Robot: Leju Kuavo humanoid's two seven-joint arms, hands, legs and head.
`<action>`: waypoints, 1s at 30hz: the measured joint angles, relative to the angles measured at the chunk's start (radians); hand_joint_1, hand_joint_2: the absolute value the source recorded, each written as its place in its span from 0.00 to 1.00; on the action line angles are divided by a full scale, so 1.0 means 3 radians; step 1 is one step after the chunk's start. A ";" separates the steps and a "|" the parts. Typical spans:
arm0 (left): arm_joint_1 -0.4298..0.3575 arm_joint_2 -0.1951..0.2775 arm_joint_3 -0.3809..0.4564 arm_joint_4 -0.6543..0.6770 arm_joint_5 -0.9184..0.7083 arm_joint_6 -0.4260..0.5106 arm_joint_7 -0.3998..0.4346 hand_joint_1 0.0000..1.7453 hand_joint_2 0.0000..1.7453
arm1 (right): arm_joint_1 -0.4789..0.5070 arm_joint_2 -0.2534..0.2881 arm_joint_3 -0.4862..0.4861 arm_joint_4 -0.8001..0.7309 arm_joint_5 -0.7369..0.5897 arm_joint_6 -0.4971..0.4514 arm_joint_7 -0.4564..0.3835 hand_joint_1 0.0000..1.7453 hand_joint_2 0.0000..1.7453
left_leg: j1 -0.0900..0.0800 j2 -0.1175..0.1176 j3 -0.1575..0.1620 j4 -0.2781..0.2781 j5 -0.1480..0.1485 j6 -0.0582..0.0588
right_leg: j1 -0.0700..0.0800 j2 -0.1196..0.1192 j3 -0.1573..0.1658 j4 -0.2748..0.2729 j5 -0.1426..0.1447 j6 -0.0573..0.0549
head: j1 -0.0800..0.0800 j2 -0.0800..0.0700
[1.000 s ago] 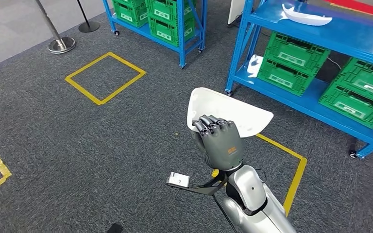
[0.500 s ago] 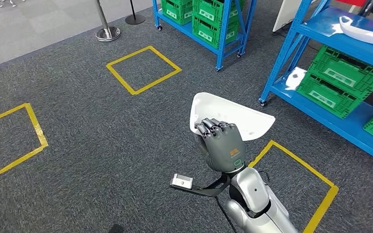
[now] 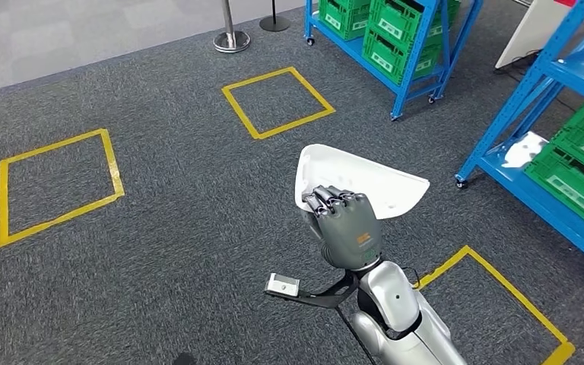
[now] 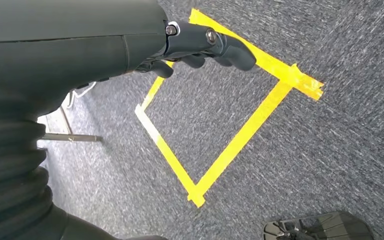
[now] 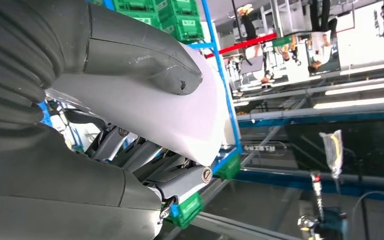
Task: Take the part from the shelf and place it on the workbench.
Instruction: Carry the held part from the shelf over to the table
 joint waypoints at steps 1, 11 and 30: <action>-0.0001 0.0001 0.0000 -0.0001 -0.0003 -0.0002 -0.0013 0.00 1.00 | 0.0000 -0.0002 -0.0001 0.0003 0.0008 -0.0004 0.0002 0.96 1.00 | 0.0003 -0.0037 0.0000 -0.0008 0.0005 0.0022 | -0.0008 0.0029 0.0003 0.0012 -0.0017 0.0020 | 0.0002 0.0000; -0.0079 0.0010 -0.0003 -0.0004 -0.0017 -0.0037 0.0049 0.00 1.00 | -0.0003 -0.0047 -0.0041 -0.0015 -0.0200 0.0036 -0.0065 0.96 1.00 | 0.0007 -0.0504 -0.0021 0.0012 0.0035 0.0079 | -0.0039 0.0575 -0.0220 0.0332 -0.0028 0.0013 | 0.0014 0.0000; -0.0037 0.0012 -0.0001 -0.0001 0.0023 -0.0038 0.0080 0.00 1.00 | -0.0044 -0.0017 -0.0095 -0.0029 -0.0036 -0.0116 -0.0057 0.96 1.00 | 0.0007 -0.0057 0.0002 0.0006 0.0009 -0.0020 | 0.0001 0.0116 -0.0057 0.0025 0.0041 -0.0030 | 0.0004 0.0000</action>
